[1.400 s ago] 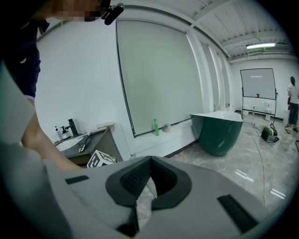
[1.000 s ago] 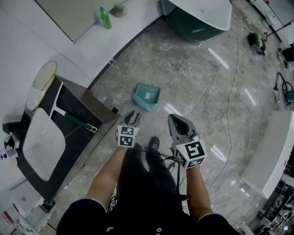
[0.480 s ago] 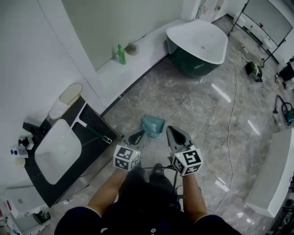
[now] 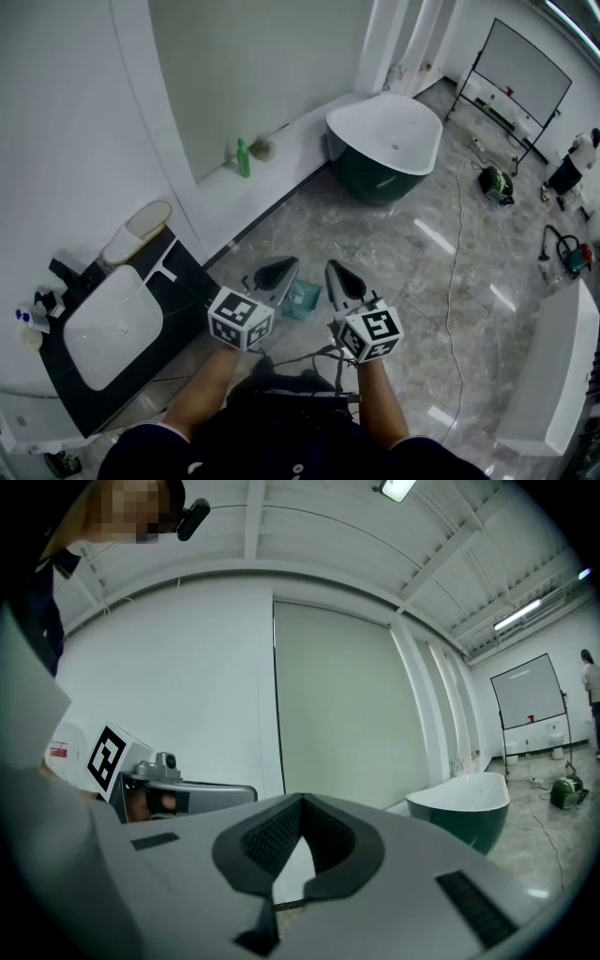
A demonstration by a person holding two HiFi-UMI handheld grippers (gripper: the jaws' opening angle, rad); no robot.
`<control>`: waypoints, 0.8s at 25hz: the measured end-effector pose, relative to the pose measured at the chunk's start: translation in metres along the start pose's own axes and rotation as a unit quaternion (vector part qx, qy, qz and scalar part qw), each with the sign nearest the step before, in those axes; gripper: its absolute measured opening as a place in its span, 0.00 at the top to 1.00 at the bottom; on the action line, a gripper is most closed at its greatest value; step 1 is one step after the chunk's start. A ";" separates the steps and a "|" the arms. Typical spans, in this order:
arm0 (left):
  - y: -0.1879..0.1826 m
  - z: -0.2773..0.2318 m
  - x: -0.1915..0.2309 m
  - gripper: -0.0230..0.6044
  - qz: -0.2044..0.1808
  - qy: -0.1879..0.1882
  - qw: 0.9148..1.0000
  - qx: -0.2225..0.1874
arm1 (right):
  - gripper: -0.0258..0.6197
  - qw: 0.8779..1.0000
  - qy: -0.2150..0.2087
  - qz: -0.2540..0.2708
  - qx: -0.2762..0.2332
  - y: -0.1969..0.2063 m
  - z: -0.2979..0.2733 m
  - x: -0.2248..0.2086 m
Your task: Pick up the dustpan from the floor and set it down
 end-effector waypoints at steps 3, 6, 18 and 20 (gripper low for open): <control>-0.012 0.003 -0.008 0.94 -0.002 0.010 1.000 -0.005 | 0.95 1.000 0.000 -0.008 -0.010 -0.007 0.008 0.005; -0.017 0.005 -0.011 0.94 -0.007 0.018 1.000 -0.008 | 0.95 1.000 -0.001 -0.006 -0.014 -0.010 0.009 0.010; -0.017 0.008 -0.019 0.94 0.000 0.037 0.999 -0.003 | 0.95 1.000 -0.004 -0.007 -0.021 -0.014 0.018 0.017; -0.018 0.008 -0.020 0.94 0.003 0.040 0.999 -0.003 | 0.95 1.000 -0.007 -0.010 -0.024 -0.015 0.020 0.017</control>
Point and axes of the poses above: the fingertips, and each gripper's own axes: z backward along the fingers, x to its left, y out of its underside, the point moved 10 cm from there along z, backward along the fingers, and after that the axes turned 1 degree about z, right-handed, at the moved point
